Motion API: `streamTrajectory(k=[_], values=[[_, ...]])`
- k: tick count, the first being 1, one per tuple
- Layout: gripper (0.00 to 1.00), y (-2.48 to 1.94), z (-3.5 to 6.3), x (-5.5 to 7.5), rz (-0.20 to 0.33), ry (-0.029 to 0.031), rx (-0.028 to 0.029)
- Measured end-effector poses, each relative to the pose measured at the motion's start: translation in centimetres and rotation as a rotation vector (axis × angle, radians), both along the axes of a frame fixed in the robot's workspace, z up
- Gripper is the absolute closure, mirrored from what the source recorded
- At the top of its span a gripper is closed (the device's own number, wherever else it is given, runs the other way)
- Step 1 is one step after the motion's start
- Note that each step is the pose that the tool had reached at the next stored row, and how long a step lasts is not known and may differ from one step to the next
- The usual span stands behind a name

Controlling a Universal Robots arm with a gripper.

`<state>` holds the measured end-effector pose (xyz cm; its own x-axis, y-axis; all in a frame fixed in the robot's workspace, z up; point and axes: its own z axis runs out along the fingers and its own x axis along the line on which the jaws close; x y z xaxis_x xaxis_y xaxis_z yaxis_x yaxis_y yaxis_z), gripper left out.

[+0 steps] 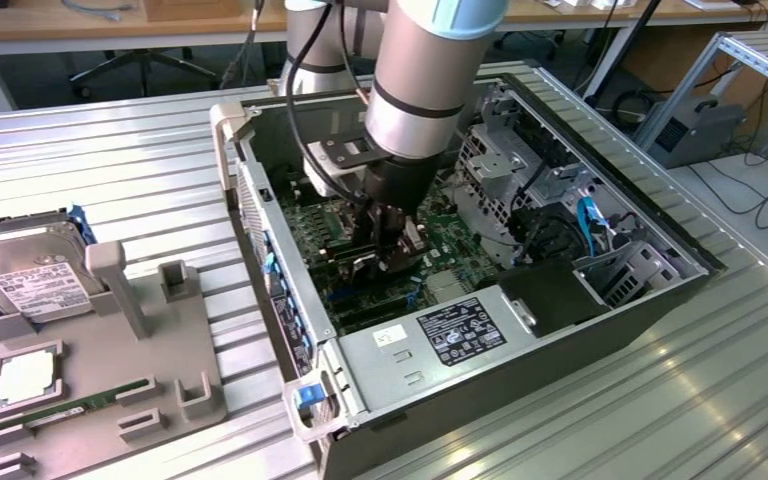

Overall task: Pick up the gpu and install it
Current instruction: 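Insert the gpu into the slot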

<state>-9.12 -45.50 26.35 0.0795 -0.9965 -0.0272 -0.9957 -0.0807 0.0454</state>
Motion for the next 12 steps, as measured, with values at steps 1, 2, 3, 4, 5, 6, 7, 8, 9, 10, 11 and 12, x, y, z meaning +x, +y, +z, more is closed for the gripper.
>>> streamTrajectory(k=[1,2,3,4,5,6,7,8,9,10,11,12], values=[[0.47,0.06,-0.06,-0.07,0.001,0.0,-0.0003],[0.47,0.08,-0.09,-0.1,0.002,0.0,-0.0006],[0.47,0.08,-0.09,-0.1,0.002,0.0,-0.0006],[0.48,0.08,-0.09,-0.1,0.002,0.0,-0.0006],[0.55,0.08,-0.1,-0.1,0.002,0.0,-0.0006],[0.67,0.08,-0.09,-0.1,0.002,0.0,-0.0007],[0.72,0.08,-0.09,-0.1,0.002,0.0,-0.0008],[0.73,0.08,-0.1,-0.1,0.002,0.0,-0.0006],[0.73,0.08,-0.1,-0.1,0.002,0.0,-0.0006],[0.73,0.08,-0.1,-0.1,0.002,0.0,-0.0006],[0.73,0.08,-0.1,-0.1,0.002,-0.0001,-0.0006],[0.73,0.08,-0.09,-0.11,0.002,-0.0003,-0.0005]])
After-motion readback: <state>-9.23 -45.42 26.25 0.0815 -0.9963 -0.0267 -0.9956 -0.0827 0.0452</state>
